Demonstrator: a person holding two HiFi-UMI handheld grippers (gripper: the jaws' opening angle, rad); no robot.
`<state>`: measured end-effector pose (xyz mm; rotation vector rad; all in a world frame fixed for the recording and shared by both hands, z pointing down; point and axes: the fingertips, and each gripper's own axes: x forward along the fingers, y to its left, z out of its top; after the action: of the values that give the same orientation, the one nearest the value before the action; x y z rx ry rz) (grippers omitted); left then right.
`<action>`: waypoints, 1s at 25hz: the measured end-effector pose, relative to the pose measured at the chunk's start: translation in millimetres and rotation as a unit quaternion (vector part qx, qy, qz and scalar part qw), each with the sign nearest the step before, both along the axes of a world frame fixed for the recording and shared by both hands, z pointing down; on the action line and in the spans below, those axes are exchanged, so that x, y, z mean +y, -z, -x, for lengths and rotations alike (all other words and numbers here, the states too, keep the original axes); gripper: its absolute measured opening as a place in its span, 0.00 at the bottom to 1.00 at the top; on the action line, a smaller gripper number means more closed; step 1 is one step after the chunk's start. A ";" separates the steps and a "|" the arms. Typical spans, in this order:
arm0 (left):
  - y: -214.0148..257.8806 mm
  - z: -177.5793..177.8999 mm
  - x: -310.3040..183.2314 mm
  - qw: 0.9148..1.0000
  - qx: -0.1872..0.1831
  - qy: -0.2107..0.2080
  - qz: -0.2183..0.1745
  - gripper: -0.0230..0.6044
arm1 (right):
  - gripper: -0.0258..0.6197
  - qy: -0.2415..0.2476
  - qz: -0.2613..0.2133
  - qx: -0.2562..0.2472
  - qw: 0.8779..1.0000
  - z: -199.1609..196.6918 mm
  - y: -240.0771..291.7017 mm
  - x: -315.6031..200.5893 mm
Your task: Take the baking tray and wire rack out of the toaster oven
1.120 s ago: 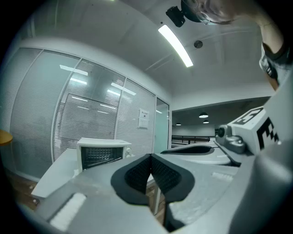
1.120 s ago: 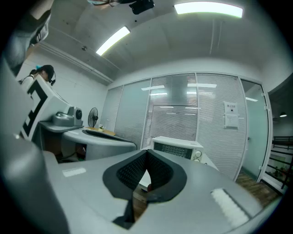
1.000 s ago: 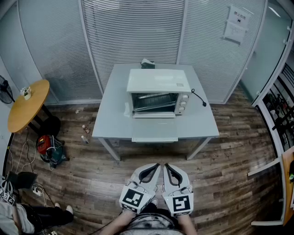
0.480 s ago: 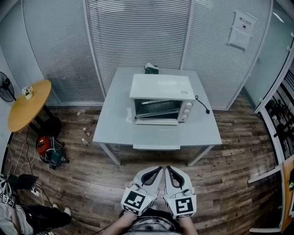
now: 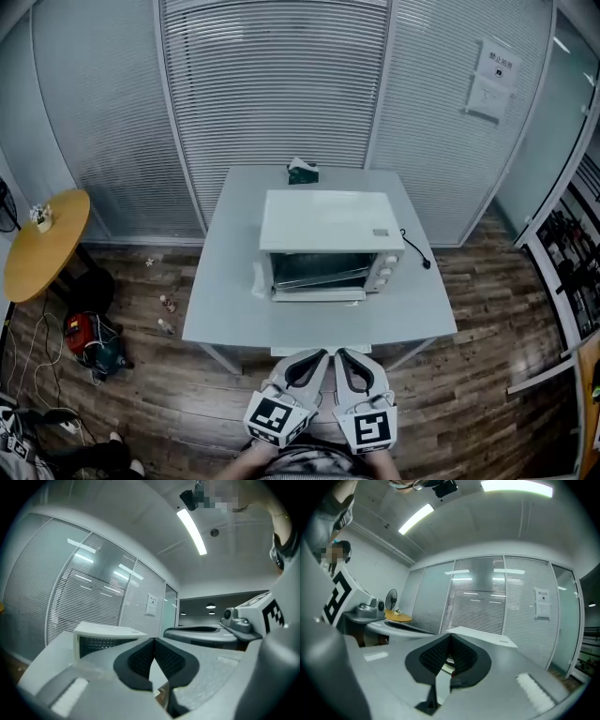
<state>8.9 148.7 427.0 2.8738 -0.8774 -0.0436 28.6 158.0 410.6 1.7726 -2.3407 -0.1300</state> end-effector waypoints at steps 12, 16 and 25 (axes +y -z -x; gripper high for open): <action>1.4 22.7 -118.9 1.000 -0.013 -0.022 -0.011 0.04 | 0.04 -0.013 -0.001 0.011 1.000 28.3 -2.1 -117.2; 0.5 30.0 -137.5 1.000 -0.017 -0.022 -0.007 0.04 | 0.04 -0.017 0.013 0.024 0.999 34.6 -7.5 -135.8; -2.5 32.4 -168.2 1.000 -0.010 0.002 0.001 0.04 | 0.04 -0.019 0.022 0.004 1.000 19.5 -14.0 -165.4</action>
<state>-23.6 -19.5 429.6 2.8756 -0.8877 -0.0148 9.1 -7.4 424.6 1.7916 -2.2851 -0.0786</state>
